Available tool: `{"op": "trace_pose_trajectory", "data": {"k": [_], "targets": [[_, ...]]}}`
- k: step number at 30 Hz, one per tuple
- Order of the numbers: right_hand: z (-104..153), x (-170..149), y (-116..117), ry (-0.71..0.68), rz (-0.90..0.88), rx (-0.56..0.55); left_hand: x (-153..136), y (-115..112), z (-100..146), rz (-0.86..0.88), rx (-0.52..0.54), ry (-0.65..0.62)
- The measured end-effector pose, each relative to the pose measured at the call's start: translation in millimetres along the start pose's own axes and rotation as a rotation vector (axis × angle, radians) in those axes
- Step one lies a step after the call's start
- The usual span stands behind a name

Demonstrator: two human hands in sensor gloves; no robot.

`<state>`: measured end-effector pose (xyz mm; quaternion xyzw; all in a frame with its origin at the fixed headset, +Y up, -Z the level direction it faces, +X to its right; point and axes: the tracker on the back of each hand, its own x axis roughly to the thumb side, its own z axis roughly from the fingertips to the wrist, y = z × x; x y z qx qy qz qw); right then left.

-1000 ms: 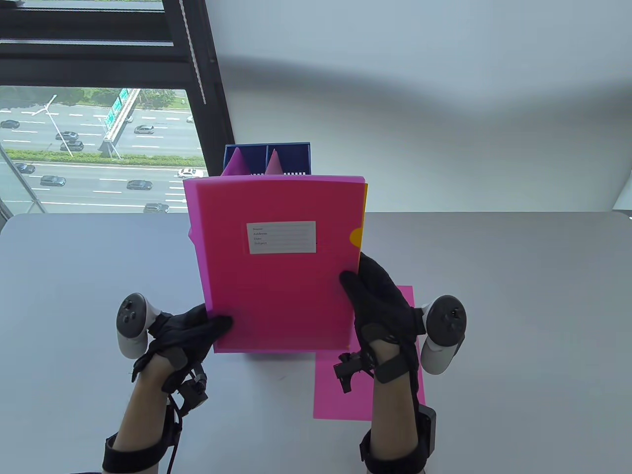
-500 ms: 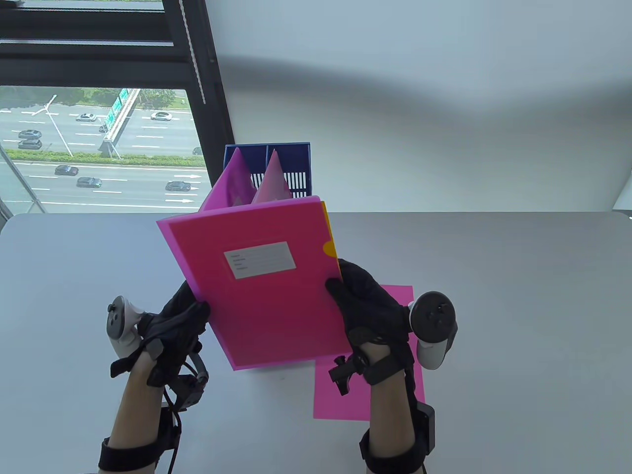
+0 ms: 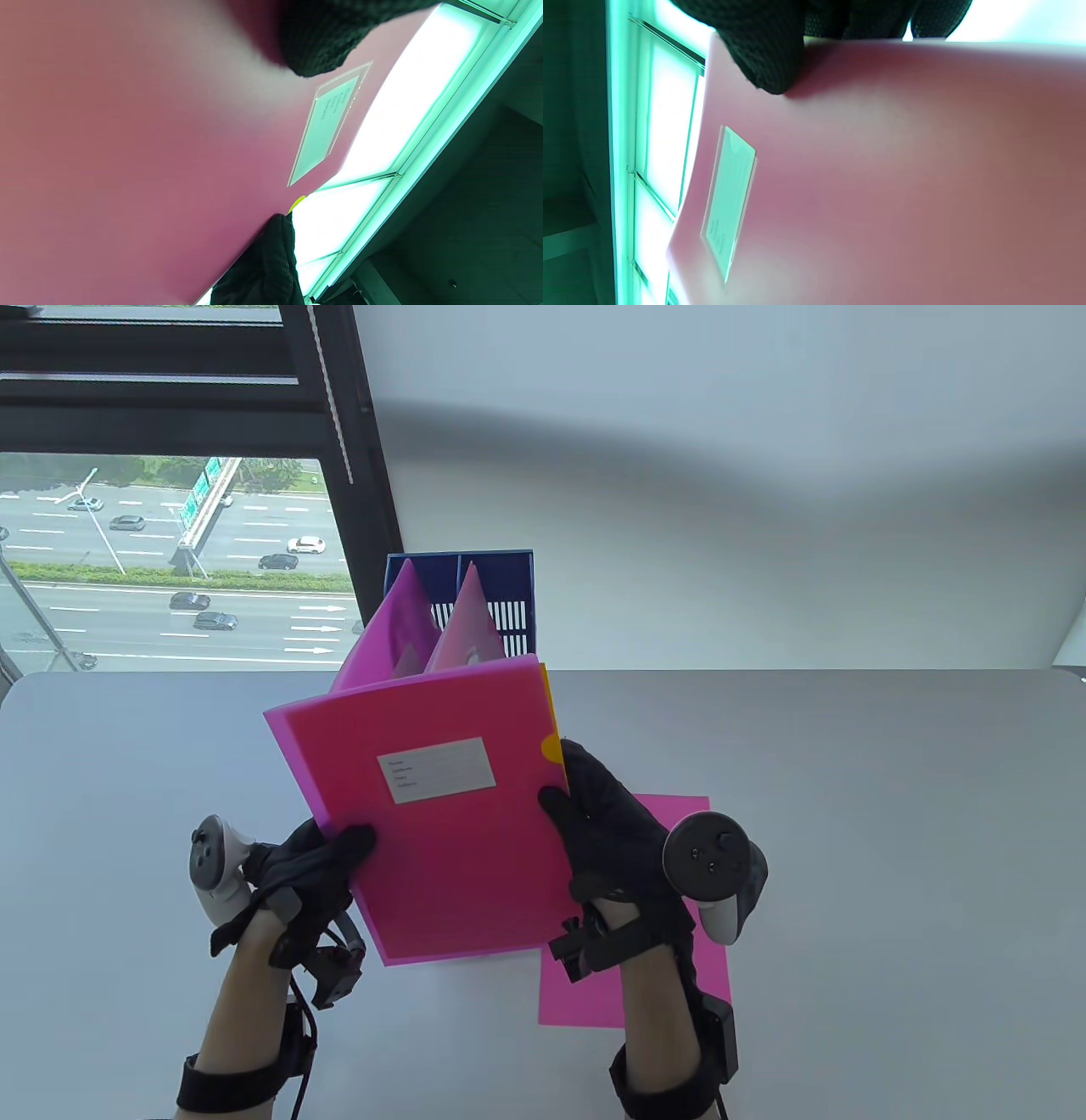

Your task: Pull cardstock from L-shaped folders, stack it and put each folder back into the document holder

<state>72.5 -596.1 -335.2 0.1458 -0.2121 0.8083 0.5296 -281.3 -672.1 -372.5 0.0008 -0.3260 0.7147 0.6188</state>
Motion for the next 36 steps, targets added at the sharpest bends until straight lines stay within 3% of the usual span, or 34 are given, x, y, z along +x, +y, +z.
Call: {"op": "trace_pose_trajectory", "data": {"k": [7, 13, 21, 24, 28, 36], "targets": [[10.4, 11.6, 7.2, -0.119, 0.276, -0.246, -2.3, -11.2, -3.4, 0.031, -0.018, -0.006], [19.8, 23.1, 16.5, -0.208, 0.539, -0.395, -2.1, -18.3, -5.1, 0.048, -0.021, -0.011], [30.7, 40.6, 29.2, -0.351, 0.784, -0.501, -3.0, -15.1, -3.0, 0.070, 0.026, -0.014], [28.8, 40.2, 26.1, -0.332, 0.726, -0.471, -1.8, -11.8, -2.0, 0.065, 0.031, -0.018], [24.1, 37.2, 14.5, -0.268, 0.473, -0.376, -2.3, -8.2, -1.3, 0.068, 0.030, -0.017], [13.1, 33.0, -7.4, -0.150, -0.087, -0.043, 2.9, -4.6, -0.7, 0.029, 0.020, -0.020]]}}
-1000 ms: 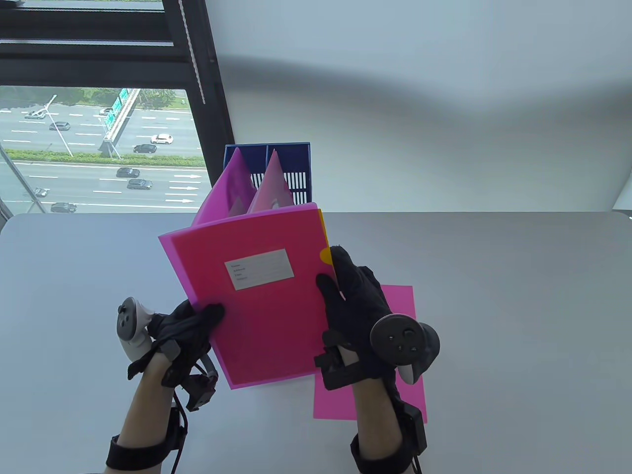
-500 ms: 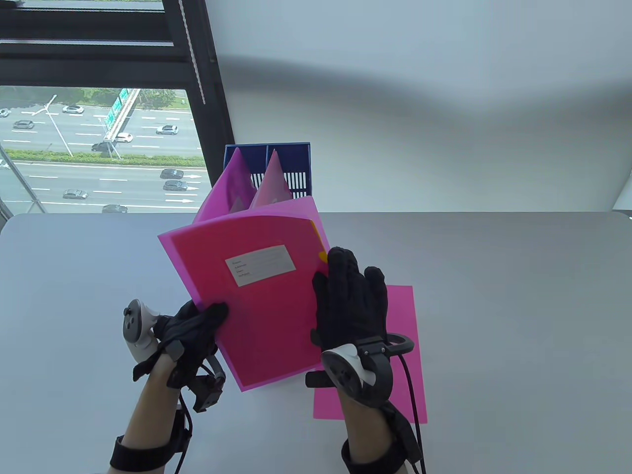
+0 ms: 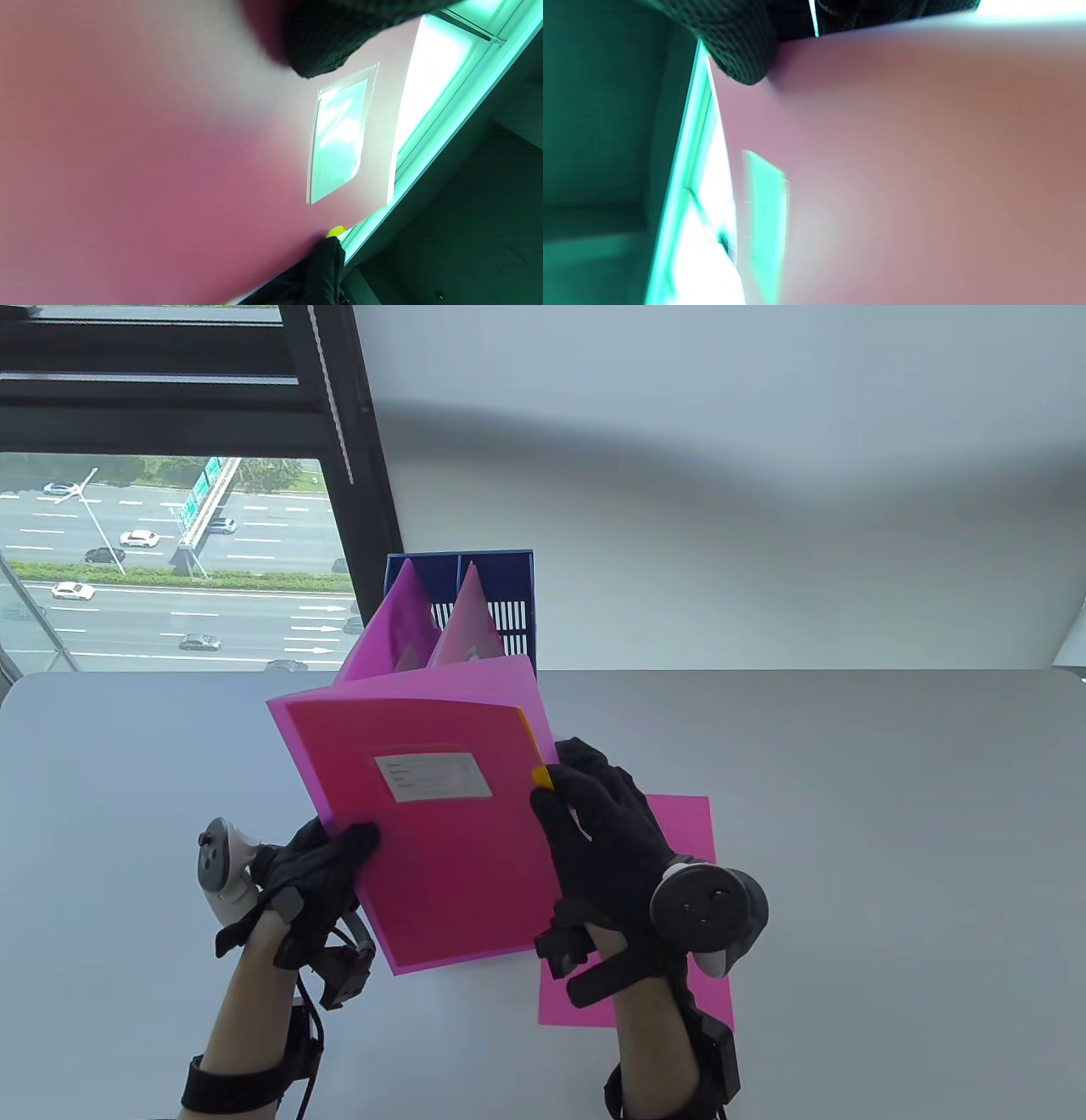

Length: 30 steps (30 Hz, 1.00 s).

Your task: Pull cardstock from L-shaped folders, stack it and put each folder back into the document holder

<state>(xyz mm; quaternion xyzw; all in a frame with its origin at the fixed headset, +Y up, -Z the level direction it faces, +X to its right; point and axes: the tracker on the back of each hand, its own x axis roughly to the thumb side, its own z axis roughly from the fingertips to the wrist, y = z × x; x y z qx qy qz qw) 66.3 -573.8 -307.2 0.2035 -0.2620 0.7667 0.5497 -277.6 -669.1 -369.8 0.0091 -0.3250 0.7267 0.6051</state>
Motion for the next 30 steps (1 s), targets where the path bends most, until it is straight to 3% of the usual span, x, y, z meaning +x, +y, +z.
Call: {"op": "trace_pose_trajectory", "data": {"k": [9, 13, 19, 30], "targets": [[-6.7, -13.5, 3.6, 0.076, -0.364, 0.301, 6.9, 10.5, 1.7, -0.046, -0.038, -0.013], [-7.8, -20.8, 9.1, 0.107, -0.482, 0.366, 8.0, 10.5, 1.3, -0.024, -0.065, -0.025], [-8.5, -24.5, 8.8, 0.117, -0.486, 0.344, 8.9, 9.5, 1.1, -0.004, -0.084, -0.030], [-8.9, -15.7, -7.8, 0.066, -0.225, 0.213, 9.0, 10.7, 1.1, -0.016, -0.078, -0.023]]}}
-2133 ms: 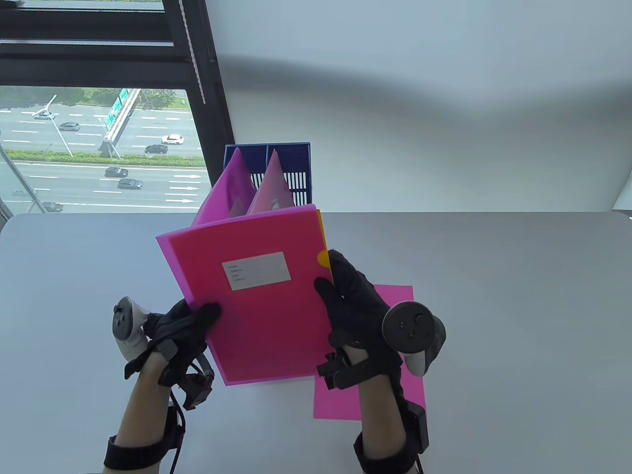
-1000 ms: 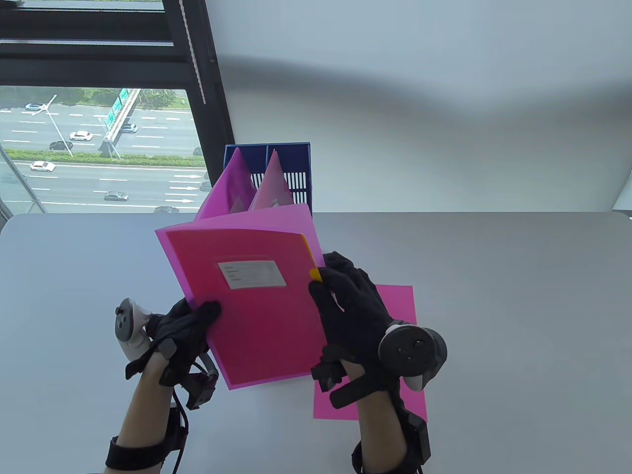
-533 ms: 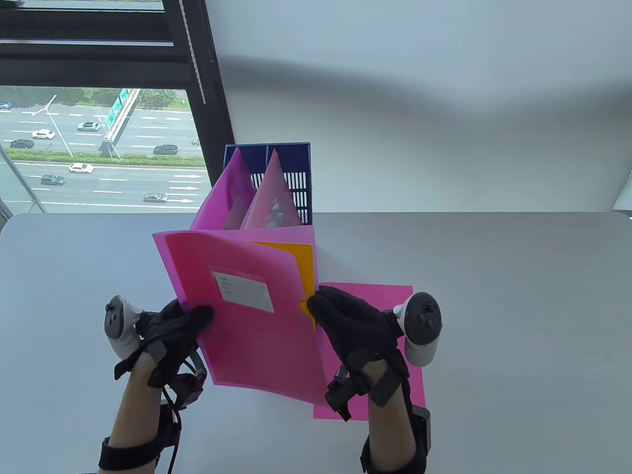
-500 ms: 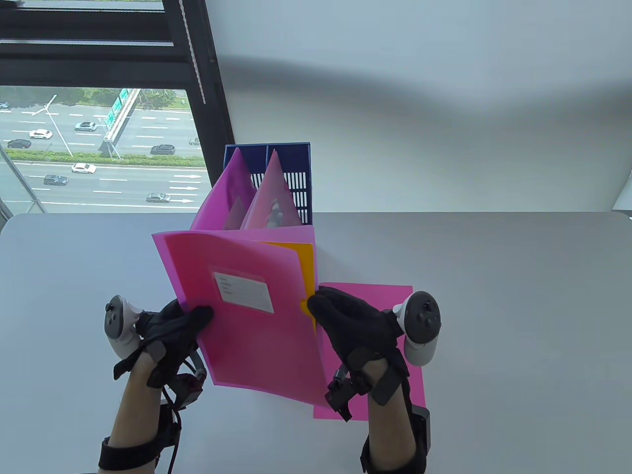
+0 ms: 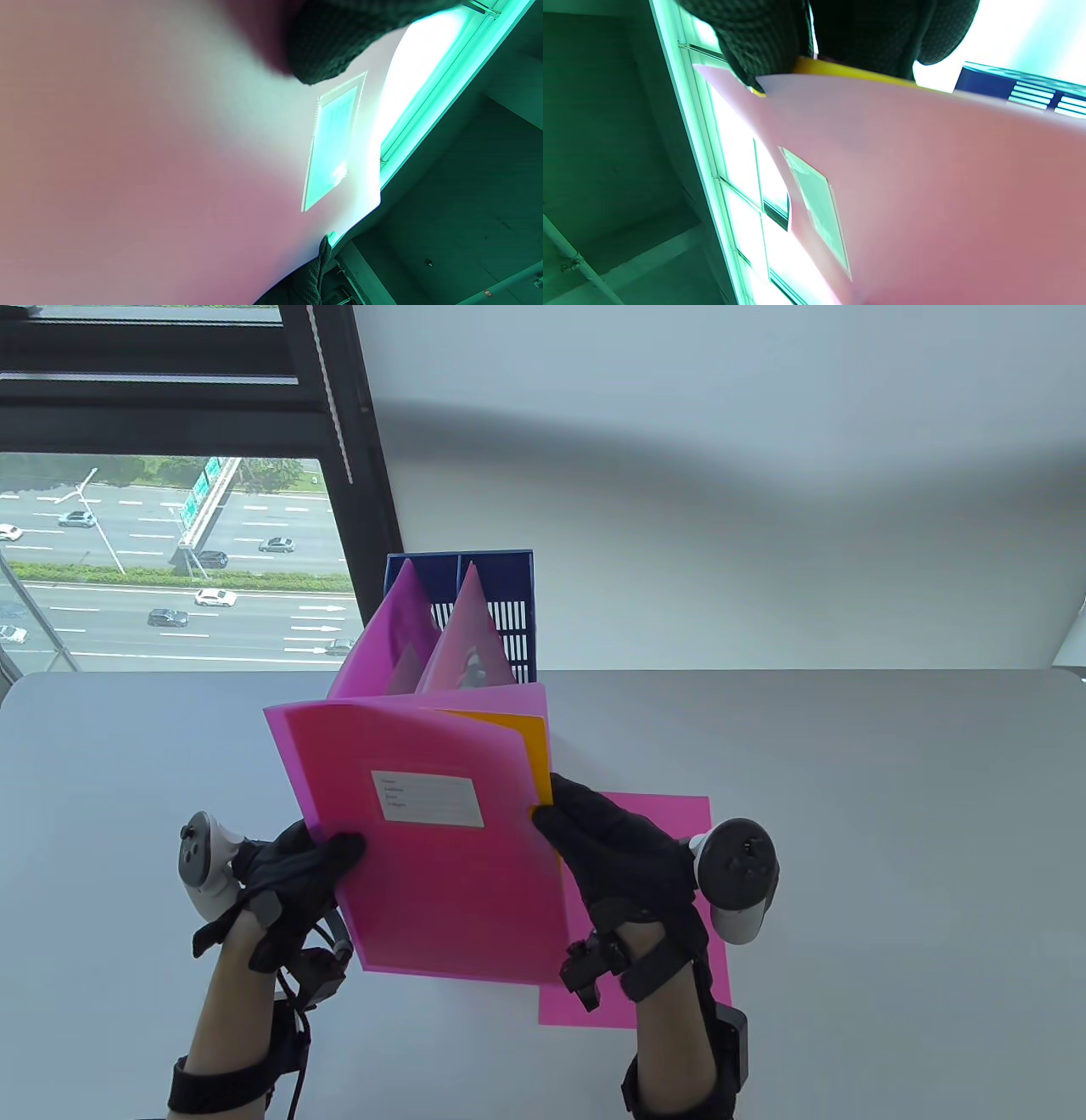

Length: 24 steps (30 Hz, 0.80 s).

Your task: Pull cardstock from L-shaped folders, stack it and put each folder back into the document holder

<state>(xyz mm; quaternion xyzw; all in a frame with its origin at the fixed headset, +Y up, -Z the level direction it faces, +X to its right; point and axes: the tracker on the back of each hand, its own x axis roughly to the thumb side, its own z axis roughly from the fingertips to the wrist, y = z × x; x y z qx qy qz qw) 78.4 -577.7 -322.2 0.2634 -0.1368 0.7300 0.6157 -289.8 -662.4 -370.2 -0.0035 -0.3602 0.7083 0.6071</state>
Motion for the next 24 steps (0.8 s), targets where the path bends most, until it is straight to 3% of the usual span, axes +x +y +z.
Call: {"op": "trace_pose_trajectory", "data": {"k": [5, 12, 22, 24], "targets": [[0.6, 1.7, -1.9, -0.027, 0.022, 0.000, -0.4, -0.6, -0.3, 0.007, -0.009, -0.001], [4.6, 11.6, -0.6, -0.118, 0.239, -0.136, -1.4, -0.8, -0.9, 0.008, -0.012, -0.004], [8.4, 12.2, -2.7, -0.117, 0.364, -0.234, 0.0, -0.6, -1.0, -0.015, -0.017, -0.009], [10.5, 13.3, -2.9, -0.121, 0.431, -0.296, 0.8, 0.4, -0.6, -0.020, -0.013, -0.012]]}}
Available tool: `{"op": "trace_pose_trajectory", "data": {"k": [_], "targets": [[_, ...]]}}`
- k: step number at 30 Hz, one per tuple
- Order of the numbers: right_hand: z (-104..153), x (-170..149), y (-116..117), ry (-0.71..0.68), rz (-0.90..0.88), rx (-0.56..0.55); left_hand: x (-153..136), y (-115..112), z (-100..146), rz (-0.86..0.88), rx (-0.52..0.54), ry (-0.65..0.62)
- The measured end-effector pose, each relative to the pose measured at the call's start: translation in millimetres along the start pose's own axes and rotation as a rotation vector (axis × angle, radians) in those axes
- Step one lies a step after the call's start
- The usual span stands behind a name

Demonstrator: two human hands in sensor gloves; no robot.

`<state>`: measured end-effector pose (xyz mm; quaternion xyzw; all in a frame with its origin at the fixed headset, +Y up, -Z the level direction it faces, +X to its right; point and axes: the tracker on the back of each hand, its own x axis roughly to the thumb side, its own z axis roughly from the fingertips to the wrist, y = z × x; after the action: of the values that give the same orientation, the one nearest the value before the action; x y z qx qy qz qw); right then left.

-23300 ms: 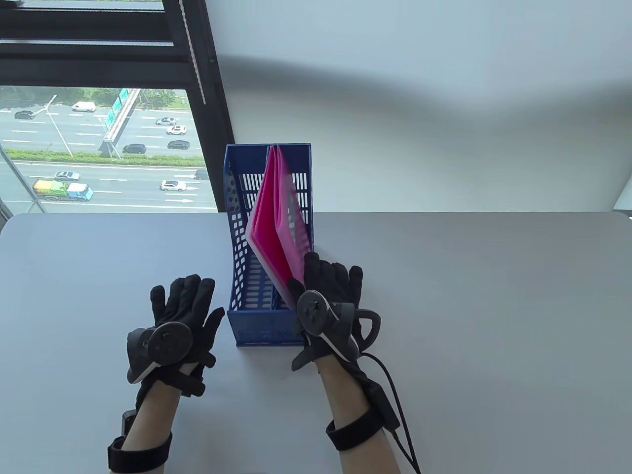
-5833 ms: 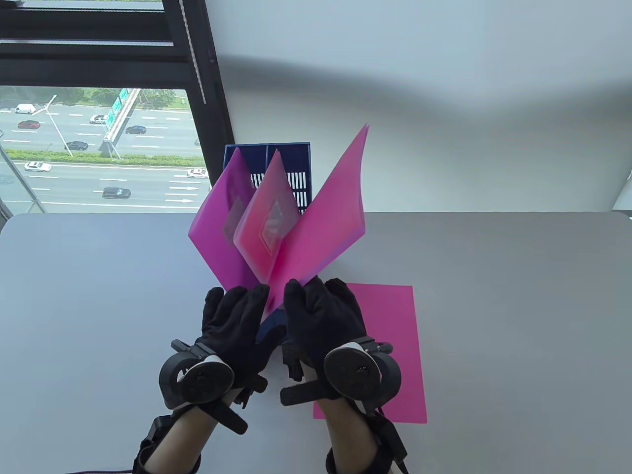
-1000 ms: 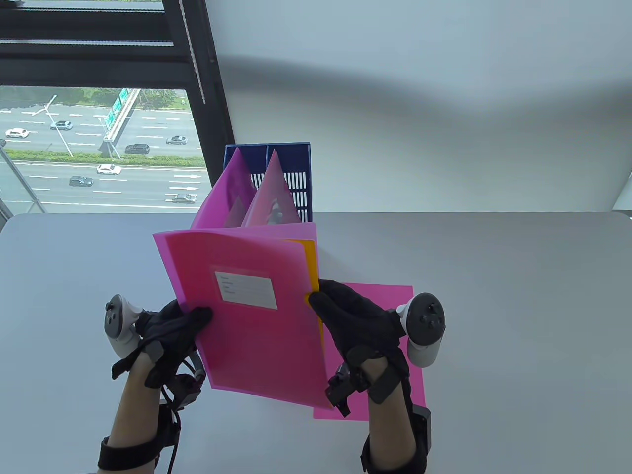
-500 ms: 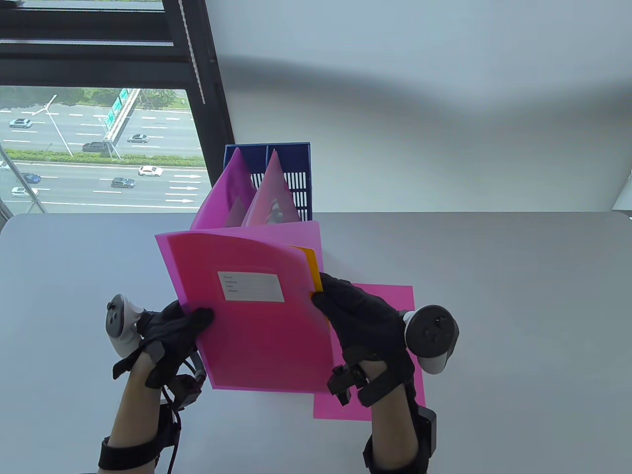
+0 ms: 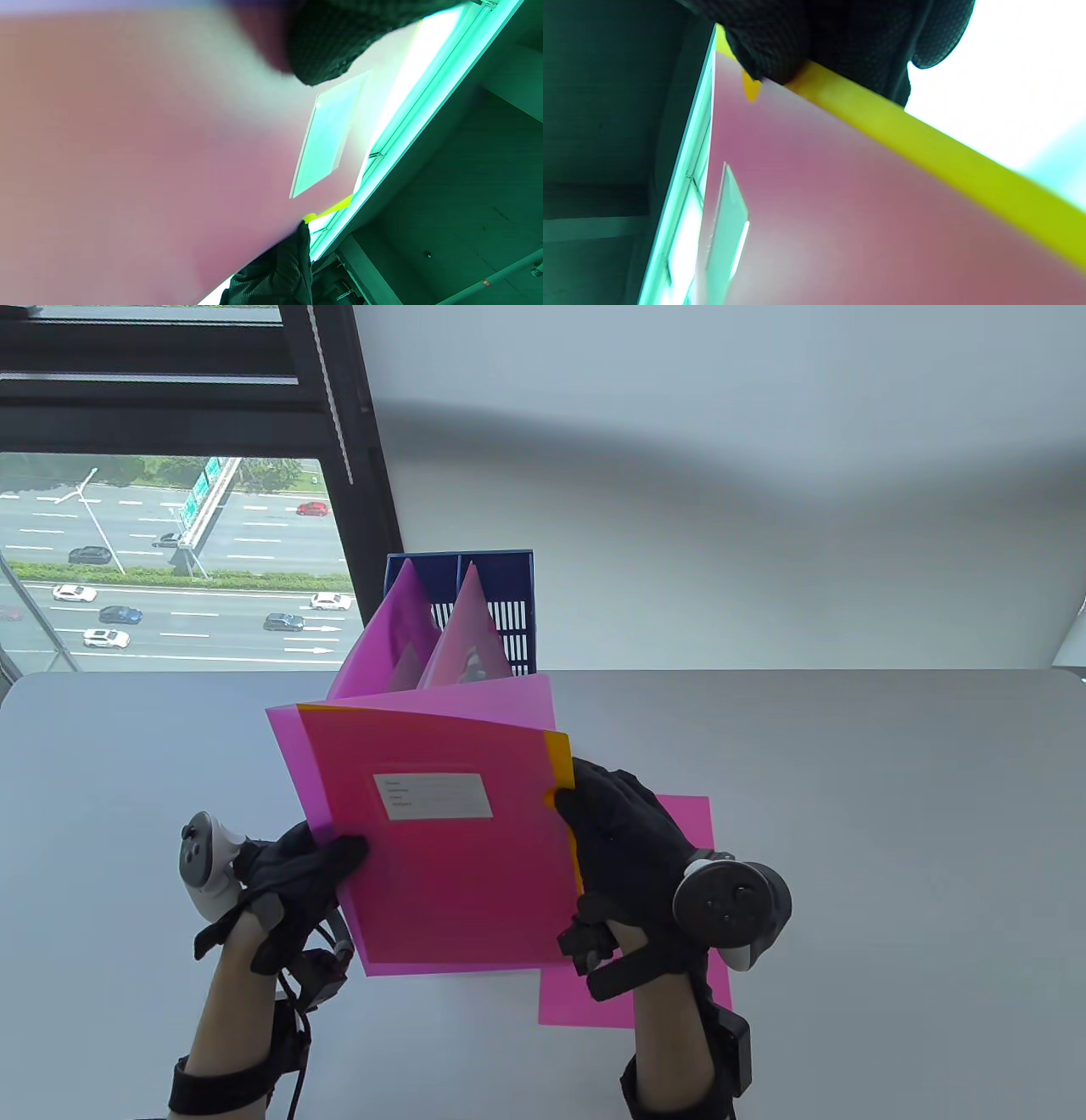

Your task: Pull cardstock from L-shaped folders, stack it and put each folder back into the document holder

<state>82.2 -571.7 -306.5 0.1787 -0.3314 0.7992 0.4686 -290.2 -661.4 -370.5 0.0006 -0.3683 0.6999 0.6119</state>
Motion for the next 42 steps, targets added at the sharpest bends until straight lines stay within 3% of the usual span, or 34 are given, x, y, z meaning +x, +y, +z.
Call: {"op": "trace_pose_trajectory", "data": {"k": [13, 28, 36, 42], "targets": [[4.0, -4.9, -12.7, 0.001, 0.032, -0.128, 13.0, 10.9, 6.1, -0.076, 0.034, -0.017], [15.5, -35.3, -63.8, 0.128, -0.187, -0.421, 23.0, 48.5, 28.6, -0.080, 0.157, -0.044], [22.4, -63.2, -96.0, 0.250, -0.070, -0.417, 25.6, 61.9, 38.4, -0.118, 0.202, -0.029], [31.1, -94.6, -122.3, 0.383, 0.052, -0.310, 24.1, 66.2, 42.2, -0.128, 0.214, -0.013]]}}
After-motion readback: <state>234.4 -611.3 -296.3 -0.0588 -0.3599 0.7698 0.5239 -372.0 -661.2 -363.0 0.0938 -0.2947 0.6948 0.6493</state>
